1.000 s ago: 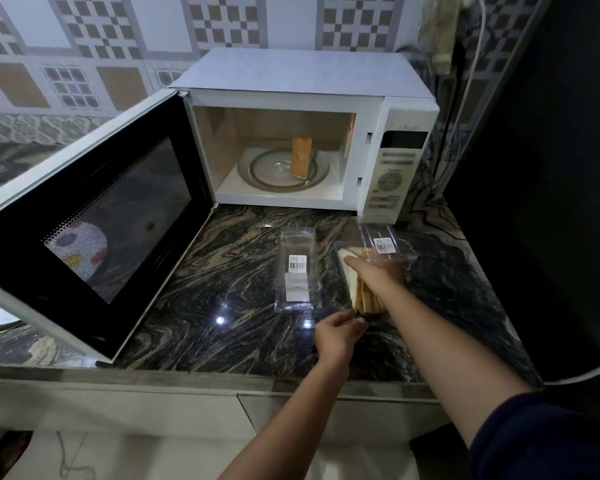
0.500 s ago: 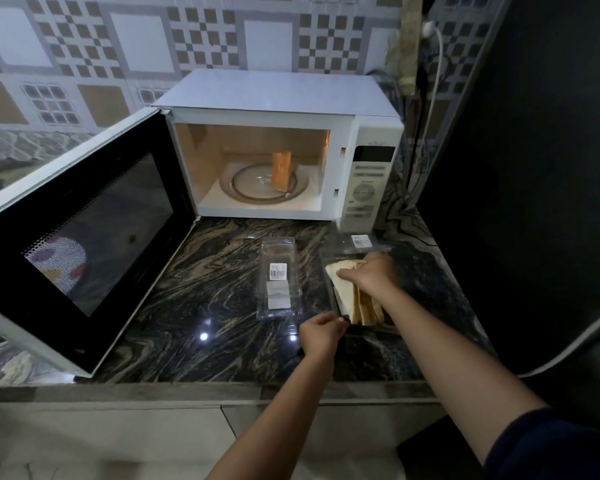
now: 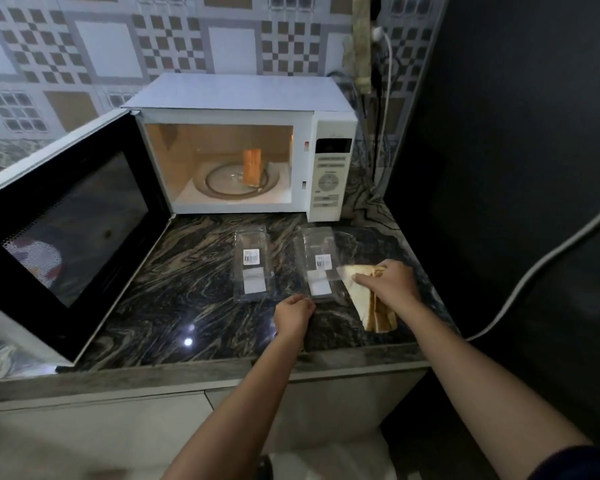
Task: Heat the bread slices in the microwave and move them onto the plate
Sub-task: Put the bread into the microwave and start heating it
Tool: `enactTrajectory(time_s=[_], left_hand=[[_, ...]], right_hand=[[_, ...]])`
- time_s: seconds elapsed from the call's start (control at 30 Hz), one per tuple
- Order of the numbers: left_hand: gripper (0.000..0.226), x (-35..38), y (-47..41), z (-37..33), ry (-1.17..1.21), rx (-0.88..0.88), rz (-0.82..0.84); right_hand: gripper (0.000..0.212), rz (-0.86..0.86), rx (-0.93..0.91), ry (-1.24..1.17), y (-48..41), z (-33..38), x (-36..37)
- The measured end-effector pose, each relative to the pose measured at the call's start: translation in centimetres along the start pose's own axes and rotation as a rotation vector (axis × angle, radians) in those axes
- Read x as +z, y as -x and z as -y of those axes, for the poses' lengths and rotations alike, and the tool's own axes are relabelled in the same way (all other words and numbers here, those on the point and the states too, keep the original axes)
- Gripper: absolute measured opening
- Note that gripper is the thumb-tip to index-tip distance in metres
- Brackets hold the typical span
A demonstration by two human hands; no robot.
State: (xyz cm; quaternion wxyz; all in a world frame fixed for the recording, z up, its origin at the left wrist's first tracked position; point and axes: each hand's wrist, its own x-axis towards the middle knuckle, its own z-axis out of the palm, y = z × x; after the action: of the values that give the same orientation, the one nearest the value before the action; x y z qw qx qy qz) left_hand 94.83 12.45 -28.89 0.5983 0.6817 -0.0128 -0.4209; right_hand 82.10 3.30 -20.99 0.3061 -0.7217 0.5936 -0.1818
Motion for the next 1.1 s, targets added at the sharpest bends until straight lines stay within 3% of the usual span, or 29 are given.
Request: enactTrajectory(time_s=[0.23,0.43,0.57,0.7,1.1], left_hand=[[0.032,-1.5,3.0,1.3,-0.338,0.251,-0.089],[0.037,-5.3,4.5,3.1,-0.666,0.493,-0.132],[0.04,-8.8,4.1,3.7,-0.933,0.511,-0.236],[0.054,-11.6,3.3,2.9,-1.014,0.448,-0.277],[0.053,-16.9,-5.4,-2.6,-1.31,0.527,-0.208]], right_hand=[[0.047,-0.019,0.018,-0.036,1.5,-2.7,-2.9],[0.055,-0.068,-0.022,-0.069,2.1,-0.8,-5.4],[0.048,-0.087,-0.114,-0.122,2.4,2.9,-5.2],[0.045,-0.102,-0.205,-0.13,2.2,7.7,-3.7],[0.054,-0.028,-0.287,-0.176,-4.6,19.8,5.1]])
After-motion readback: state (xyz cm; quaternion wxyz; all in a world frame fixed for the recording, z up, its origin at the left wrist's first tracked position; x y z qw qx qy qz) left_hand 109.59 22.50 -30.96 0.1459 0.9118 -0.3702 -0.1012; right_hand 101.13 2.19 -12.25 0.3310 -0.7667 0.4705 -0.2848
